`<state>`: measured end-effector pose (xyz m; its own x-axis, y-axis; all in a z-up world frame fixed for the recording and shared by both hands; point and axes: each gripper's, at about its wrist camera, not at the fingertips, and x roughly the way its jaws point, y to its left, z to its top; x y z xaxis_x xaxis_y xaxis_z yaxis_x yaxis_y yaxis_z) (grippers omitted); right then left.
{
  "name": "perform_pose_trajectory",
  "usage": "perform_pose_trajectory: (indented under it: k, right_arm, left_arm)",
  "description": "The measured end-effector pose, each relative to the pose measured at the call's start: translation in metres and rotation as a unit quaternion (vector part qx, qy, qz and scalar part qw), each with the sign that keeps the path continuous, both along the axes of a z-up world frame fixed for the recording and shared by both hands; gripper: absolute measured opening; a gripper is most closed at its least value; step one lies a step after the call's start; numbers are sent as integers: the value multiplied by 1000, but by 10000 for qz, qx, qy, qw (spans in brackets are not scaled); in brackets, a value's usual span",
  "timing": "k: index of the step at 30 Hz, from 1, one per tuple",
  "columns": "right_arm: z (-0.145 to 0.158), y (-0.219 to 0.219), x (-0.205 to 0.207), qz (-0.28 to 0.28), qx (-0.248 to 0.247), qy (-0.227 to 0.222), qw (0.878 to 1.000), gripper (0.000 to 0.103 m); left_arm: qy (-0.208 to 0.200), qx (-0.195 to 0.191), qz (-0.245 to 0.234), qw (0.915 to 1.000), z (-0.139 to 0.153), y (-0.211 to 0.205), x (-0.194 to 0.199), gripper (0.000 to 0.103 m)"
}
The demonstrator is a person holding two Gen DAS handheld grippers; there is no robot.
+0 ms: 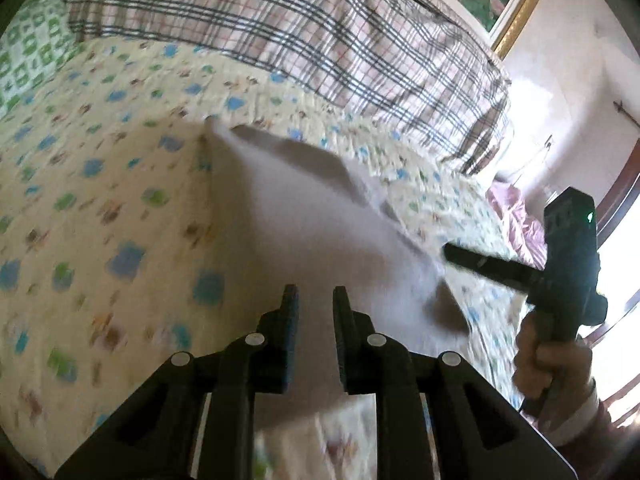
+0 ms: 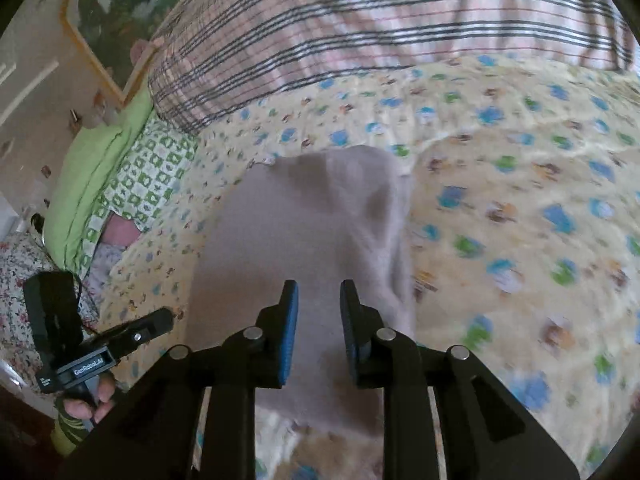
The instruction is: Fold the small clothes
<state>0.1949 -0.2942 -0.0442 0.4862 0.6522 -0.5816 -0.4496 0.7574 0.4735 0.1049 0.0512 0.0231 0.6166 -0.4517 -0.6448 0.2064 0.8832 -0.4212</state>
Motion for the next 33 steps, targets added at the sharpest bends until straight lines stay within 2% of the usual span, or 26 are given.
perform_pose_trajectory:
  k: [4, 7, 9, 14, 18, 22, 25, 27, 30, 33]
  right_arm:
    - [-22, 19, 23, -60, -324, 192, 9993, 23]
    - [-48, 18, 41, -68, -510, 546, 9972, 20]
    - [-57, 17, 45, -146, -647, 451, 9968, 15]
    - [-62, 15, 52, -153, -616, 395, 9972, 14]
    - [-53, 2, 46, -147, -235, 489, 9984, 16]
    - [-35, -6, 16, -147, -211, 259, 9993, 20]
    - [-26, -10, -17, 168, -106, 47, 9998, 20]
    - [-28, -11, -33, 252, -265, -59, 9993, 25]
    - [-46, -18, -46, 58, -885, -52, 9960, 28]
    - [-63, -33, -44, -155, -949, -38, 9954, 27]
  left_arm:
    - [183, 206, 228, 9994, -20, -5, 42, 16]
    - [549, 185, 239, 9980, -43, -1, 58, 5]
    - [526, -65, 208, 9984, -53, 4, 58, 3]
    - [567, -504, 188, 9969, -62, 16, 62, 1]
    - [439, -307, 175, 9984, -50, 13, 49, 0]
    - [229, -195, 29, 9995, -33, 6, 15, 17]
    - [158, -199, -181, 9995, -30, 2, -16, 20]
    - [222, -112, -221, 9994, -36, 1, -29, 20]
    - [519, -5, -88, 9986, -58, 5, -36, 19]
    - [606, -111, -62, 9981, -71, 8, -32, 15]
